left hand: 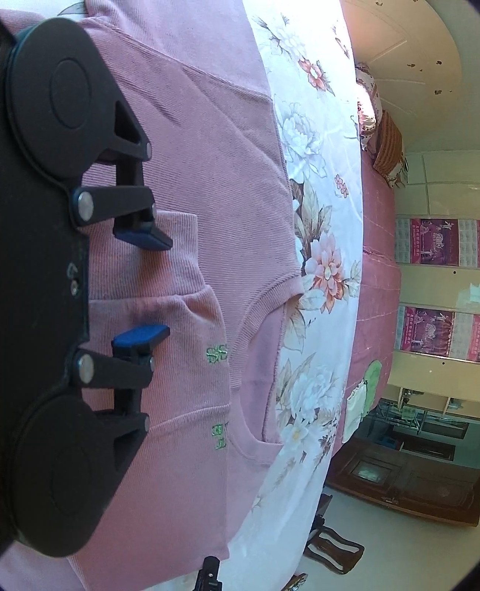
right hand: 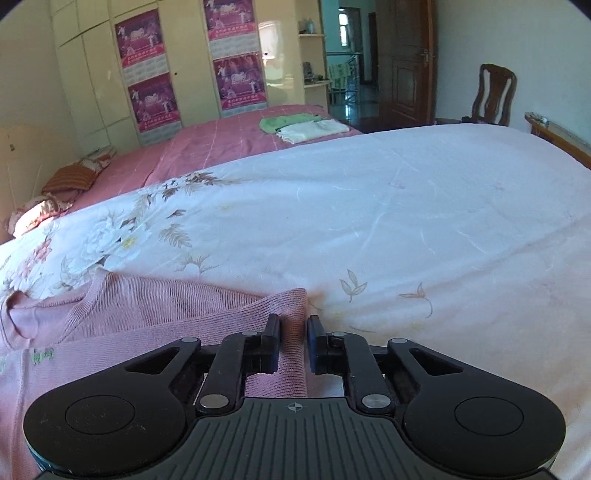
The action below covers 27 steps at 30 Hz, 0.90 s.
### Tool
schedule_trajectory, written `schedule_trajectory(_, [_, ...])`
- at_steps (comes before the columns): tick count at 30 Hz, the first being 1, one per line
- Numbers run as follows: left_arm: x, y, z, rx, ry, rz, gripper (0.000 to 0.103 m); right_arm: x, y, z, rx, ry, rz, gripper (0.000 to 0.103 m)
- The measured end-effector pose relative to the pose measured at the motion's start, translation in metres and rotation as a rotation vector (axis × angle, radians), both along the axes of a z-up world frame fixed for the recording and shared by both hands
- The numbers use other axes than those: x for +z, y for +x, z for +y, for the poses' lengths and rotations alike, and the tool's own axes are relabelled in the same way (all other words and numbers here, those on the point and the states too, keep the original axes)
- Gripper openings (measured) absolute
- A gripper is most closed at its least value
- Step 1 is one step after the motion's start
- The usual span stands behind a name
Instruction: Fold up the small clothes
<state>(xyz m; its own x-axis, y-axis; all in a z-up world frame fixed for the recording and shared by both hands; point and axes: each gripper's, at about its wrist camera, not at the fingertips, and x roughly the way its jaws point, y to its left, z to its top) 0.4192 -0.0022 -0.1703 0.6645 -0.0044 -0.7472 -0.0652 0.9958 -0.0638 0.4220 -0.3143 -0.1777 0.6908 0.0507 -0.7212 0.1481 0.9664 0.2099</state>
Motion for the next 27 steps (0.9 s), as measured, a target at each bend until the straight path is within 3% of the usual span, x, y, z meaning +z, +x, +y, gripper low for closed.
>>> schedule_trajectory(1, [0.003,-0.004,0.002,0.007,0.001,-0.017,0.084,0.007,-0.007,0.006,0.017,-0.027,-0.016,0.016])
schedule_trajectory(2, [0.005,-0.008,0.004,0.020,0.008,-0.028,0.092,0.012,-0.014,0.012,0.046,-0.033,-0.024,0.017])
schedule_trajectory(5, [0.011,-0.020,0.014,0.037,-0.006,-0.022,0.089,0.027,-0.035,0.038,0.136,-0.008,-0.032,0.019])
schedule_trajectory(6, [0.014,-0.024,0.019,0.039,-0.016,-0.019,0.089,0.030,-0.041,0.049,0.164,-0.007,-0.039,0.027])
schedule_trajectory(7, [0.016,-0.030,0.025,0.046,-0.018,-0.017,0.090,0.034,-0.049,0.061,0.189,-0.007,-0.048,0.045])
schedule_trajectory(9, [0.021,-0.041,0.040,0.070,-0.014,-0.013,0.090,0.039,-0.061,0.087,0.243,0.005,-0.059,0.061])
schedule_trajectory(15, [0.032,-0.085,0.113,0.201,-0.002,-0.005,0.090,0.045,-0.084,0.164,0.369,0.041,-0.065,0.061])
schedule_trajectory(21, [0.033,-0.134,0.216,0.409,-0.125,0.004,0.090,0.054,-0.098,0.233,0.456,0.078,-0.059,0.061])
schedule_trajectory(27, [0.025,-0.165,0.306,0.577,-0.175,0.028,0.084,0.058,-0.107,0.300,0.537,0.095,-0.066,0.061])
